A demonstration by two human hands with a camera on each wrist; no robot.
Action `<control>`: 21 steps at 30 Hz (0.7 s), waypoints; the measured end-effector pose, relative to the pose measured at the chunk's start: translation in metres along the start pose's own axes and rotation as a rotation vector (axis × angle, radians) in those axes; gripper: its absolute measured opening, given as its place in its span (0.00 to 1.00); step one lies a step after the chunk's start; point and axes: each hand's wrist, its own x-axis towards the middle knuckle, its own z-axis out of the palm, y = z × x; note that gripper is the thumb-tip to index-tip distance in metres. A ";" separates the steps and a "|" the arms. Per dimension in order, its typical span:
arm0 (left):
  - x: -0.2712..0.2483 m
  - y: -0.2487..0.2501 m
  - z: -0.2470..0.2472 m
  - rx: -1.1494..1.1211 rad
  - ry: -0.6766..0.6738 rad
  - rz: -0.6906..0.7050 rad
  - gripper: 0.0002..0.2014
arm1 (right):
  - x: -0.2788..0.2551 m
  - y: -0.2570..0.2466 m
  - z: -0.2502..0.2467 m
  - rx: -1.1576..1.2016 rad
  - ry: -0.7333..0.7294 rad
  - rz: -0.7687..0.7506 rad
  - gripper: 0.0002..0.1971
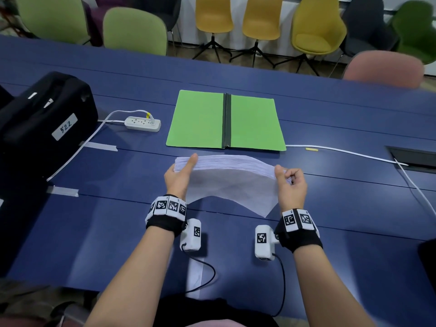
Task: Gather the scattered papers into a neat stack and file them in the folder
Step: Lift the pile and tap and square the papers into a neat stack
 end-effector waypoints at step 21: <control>0.008 0.006 0.021 0.170 0.350 0.078 0.32 | -0.001 0.015 -0.010 -0.008 -0.305 0.191 0.30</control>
